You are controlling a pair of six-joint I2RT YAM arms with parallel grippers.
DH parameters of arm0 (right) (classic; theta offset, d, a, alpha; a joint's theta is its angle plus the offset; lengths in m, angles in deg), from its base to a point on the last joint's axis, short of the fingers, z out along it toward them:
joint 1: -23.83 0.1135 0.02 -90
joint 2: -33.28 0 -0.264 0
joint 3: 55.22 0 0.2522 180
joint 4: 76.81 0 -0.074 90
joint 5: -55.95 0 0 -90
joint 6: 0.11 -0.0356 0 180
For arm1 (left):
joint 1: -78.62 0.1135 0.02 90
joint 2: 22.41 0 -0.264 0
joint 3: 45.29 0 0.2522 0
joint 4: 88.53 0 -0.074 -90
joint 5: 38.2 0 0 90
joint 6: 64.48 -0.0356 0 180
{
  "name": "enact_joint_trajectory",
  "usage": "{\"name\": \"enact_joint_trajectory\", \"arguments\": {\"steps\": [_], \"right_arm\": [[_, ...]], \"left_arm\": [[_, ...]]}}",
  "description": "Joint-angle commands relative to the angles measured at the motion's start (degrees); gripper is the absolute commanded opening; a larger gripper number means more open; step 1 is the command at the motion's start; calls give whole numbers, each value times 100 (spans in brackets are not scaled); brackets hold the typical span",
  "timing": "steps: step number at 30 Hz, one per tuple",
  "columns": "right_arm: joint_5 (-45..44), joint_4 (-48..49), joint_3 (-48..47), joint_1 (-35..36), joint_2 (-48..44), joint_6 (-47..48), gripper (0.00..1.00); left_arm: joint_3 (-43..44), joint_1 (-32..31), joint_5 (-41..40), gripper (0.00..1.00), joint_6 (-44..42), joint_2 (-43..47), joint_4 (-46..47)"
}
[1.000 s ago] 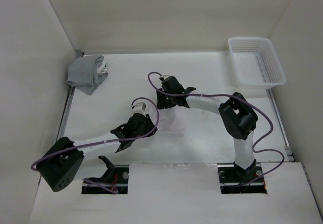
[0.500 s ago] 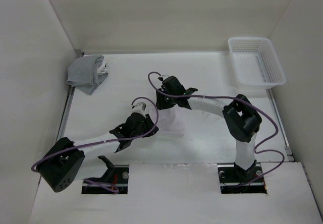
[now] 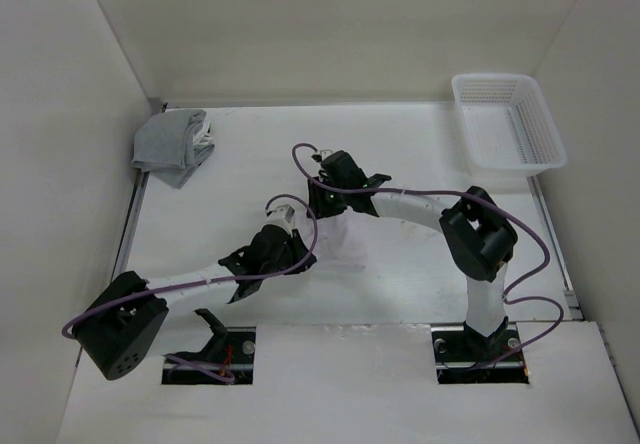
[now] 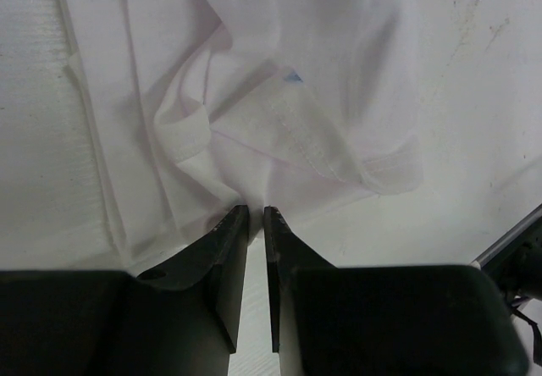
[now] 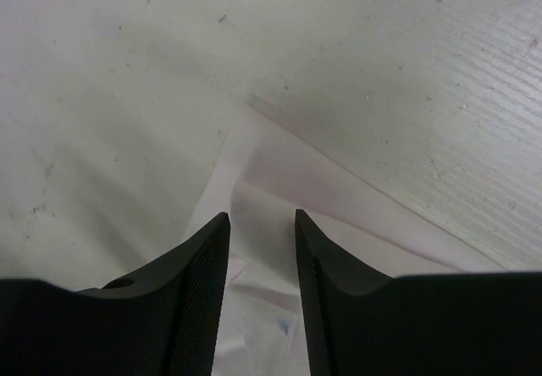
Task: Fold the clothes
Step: Fold the tank top
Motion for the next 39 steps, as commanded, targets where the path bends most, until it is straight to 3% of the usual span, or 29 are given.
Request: {"name": "enact_joint_trajectory", "arguments": {"steps": [1, 11, 16, 25, 33, 39], "right_arm": [[187, 75, -58, 37, -5, 124, 40], [345, 92, -154, -103, 64, 124, 7], [425, 381, -137, -323, -40, -139, 1], [443, 602, -373, -490, 82, -456, 0], [311, 787, -628, -473, 258, -746, 0], [179, 620, -769, -113, 451, -693, 8]], "left_arm": [[-84, -11, 51, 12, -71, 77, 132], [-224, 68, -45, 4, 17, 463, 88], [-443, 112, -300, 1, 166, 1086, -18], [-1058, -54, -888, 0, 605, 2317, -106], [-1551, -599, -1873, 0, 1115, 3250, -606], [-1402, -643, -2225, 15, 1300, 3065, -1063]]}}
